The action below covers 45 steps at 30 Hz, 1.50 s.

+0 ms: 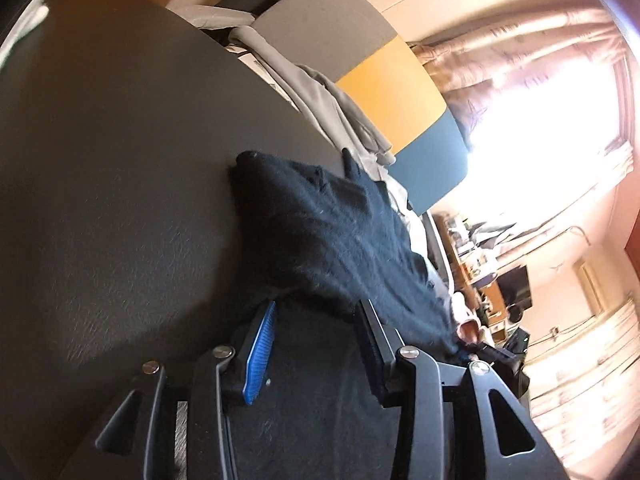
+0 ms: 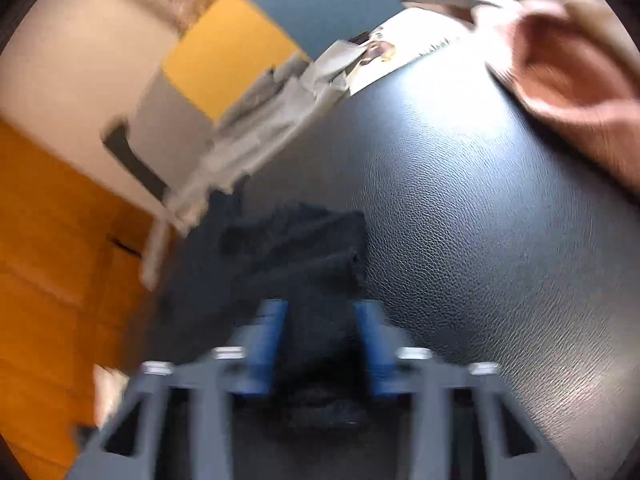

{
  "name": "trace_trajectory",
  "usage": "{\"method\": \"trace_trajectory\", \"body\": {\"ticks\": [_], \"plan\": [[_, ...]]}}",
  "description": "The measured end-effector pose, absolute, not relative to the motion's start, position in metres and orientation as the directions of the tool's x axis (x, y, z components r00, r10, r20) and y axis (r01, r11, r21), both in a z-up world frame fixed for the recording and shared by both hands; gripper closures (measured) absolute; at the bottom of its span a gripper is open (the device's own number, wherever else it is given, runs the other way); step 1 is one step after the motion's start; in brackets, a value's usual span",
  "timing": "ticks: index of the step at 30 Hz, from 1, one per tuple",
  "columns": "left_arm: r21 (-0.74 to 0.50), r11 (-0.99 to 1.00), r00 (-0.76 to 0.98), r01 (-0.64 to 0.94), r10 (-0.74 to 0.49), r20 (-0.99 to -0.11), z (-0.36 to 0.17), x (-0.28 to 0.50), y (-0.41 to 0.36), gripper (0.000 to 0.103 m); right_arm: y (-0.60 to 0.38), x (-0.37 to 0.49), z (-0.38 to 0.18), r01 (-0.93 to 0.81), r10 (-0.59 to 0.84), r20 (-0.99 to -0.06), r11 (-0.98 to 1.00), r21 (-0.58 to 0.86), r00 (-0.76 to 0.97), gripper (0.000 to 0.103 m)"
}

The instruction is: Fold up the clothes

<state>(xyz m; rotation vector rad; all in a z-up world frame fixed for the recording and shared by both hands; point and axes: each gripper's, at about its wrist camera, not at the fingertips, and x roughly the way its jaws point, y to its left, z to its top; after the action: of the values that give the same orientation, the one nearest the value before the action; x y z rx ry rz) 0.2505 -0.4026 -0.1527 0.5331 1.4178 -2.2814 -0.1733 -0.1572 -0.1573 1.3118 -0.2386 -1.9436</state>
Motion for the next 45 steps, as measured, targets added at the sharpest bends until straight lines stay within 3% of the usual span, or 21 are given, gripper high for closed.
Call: {"method": "trace_trajectory", "body": {"ticks": [6,8,10,11,13,17,21,25,28,32,37,43,44,45], "plan": [[-0.838,-0.331,-0.898,0.435,-0.086,-0.432,-0.148,0.226,-0.413,0.060,-0.172,-0.158,-0.140,0.604,-0.601,-0.763,-0.707,0.368,-0.238,0.083],[-0.844,-0.269,-0.886,0.464,-0.114,-0.450,-0.154,0.225,-0.420,0.060,-0.173,-0.158,-0.136,0.616,-0.602,-0.762,-0.701,0.360,-0.240,0.083],[-0.842,-0.187,-0.862,0.506,-0.162,-0.481,-0.162,0.228,-0.427,0.067,-0.171,-0.153,-0.135,0.628,-0.601,-0.763,-0.695,0.350,-0.240,0.083],[-0.836,-0.174,-0.851,0.520,-0.181,-0.492,-0.162,0.230,-0.426,0.075,-0.169,-0.151,-0.134,0.631,-0.600,-0.762,-0.695,0.346,-0.243,0.083],[-0.786,-0.212,-0.814,0.580,-0.200,-0.546,-0.159,0.230,-0.416,0.081,-0.167,-0.149,-0.135,0.634,-0.591,-0.765,-0.700,0.329,-0.256,0.083],[-0.694,-0.322,-0.761,0.644,-0.184,-0.622,-0.160,0.225,-0.393,0.082,-0.164,-0.150,-0.150,0.628,-0.484,-0.822,-0.749,0.213,-0.299,0.083],[-0.713,-0.341,-0.787,0.612,-0.182,-0.589,-0.162,0.230,-0.388,0.079,-0.155,-0.154,-0.134,0.581,-0.484,-0.785,-0.789,0.201,-0.386,0.081],[-0.774,-0.330,-0.842,0.540,-0.194,-0.504,-0.156,0.240,-0.389,0.069,-0.189,-0.132,-0.092,0.718,-0.641,-0.686,-0.651,0.247,-0.345,0.054],[-0.790,-0.314,-0.850,0.527,-0.210,-0.483,-0.150,0.243,-0.393,0.065,-0.254,-0.095,-0.073,0.871,-0.735,-0.663,-0.410,0.271,-0.139,0.046],[-0.749,-0.325,-0.816,0.578,-0.234,-0.528,-0.147,0.236,-0.401,0.064,-0.368,-0.024,-0.073,0.963,-0.696,-0.708,-0.091,0.255,0.122,0.034],[-0.706,-0.357,-0.790,0.612,-0.241,-0.564,-0.151,0.222,-0.400,0.064,-0.472,0.034,-0.088,0.971,-0.559,-0.794,0.119,0.209,0.239,0.032],[-0.678,-0.378,-0.774,0.630,-0.242,-0.585,-0.156,0.211,-0.401,0.066,-0.521,0.070,-0.126,0.959,-0.365,-0.903,0.244,0.142,0.227,0.032],[-0.674,-0.384,-0.773,0.631,-0.241,-0.587,-0.157,0.212,-0.401,0.071,-0.525,0.074,-0.132,0.955,-0.331,-0.918,0.263,0.134,0.219,0.032],[-0.670,-0.389,-0.772,0.632,-0.240,-0.588,-0.159,0.212,-0.402,0.084,-0.527,0.076,-0.136,0.954,-0.315,-0.927,0.277,0.118,0.206,0.033]]}}
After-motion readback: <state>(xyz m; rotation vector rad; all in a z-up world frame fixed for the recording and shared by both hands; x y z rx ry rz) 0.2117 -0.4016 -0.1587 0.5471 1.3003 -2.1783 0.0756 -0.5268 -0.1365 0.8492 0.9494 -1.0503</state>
